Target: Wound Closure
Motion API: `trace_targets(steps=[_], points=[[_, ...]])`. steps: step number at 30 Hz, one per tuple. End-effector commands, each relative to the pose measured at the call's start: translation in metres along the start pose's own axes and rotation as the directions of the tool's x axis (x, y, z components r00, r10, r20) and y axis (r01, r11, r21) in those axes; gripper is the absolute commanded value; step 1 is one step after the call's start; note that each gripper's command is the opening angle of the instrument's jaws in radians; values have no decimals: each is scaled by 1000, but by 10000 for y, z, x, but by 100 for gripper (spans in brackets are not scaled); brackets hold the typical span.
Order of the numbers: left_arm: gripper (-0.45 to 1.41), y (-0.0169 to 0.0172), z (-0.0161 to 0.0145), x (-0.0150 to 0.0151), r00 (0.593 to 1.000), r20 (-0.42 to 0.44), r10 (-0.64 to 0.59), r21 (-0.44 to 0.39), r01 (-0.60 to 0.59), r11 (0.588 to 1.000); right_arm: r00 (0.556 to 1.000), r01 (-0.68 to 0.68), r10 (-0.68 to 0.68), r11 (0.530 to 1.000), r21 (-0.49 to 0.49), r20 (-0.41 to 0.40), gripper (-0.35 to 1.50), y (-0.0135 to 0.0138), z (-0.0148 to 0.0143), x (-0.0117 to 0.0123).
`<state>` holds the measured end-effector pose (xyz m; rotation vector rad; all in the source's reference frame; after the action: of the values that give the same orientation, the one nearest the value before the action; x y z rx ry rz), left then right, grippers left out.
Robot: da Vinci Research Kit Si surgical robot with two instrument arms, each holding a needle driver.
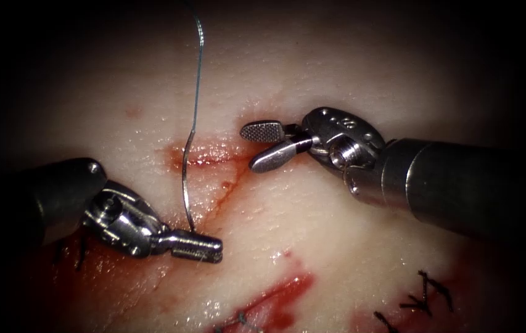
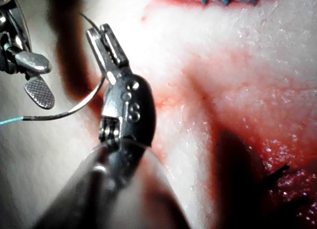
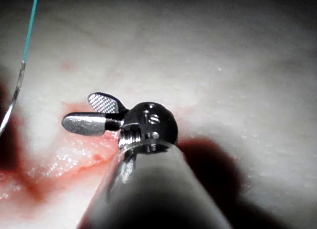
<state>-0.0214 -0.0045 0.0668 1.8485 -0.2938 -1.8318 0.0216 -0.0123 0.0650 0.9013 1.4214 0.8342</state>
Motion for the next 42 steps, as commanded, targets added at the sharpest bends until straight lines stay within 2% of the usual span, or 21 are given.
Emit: trace_targets(steps=[1, 42], points=[[-45, -6, 2, -8, 1000, -3, 2, 1, -2, 1000, 1000, 2, -2, 1000, 7, 1, 98, 6, 6, 4], [-45, -6, 2, -8, 1000, -3, 2, 1, -2, 1000, 1000, 2, -2, 1000, 7, 1, 98, 6, 6, 4]])
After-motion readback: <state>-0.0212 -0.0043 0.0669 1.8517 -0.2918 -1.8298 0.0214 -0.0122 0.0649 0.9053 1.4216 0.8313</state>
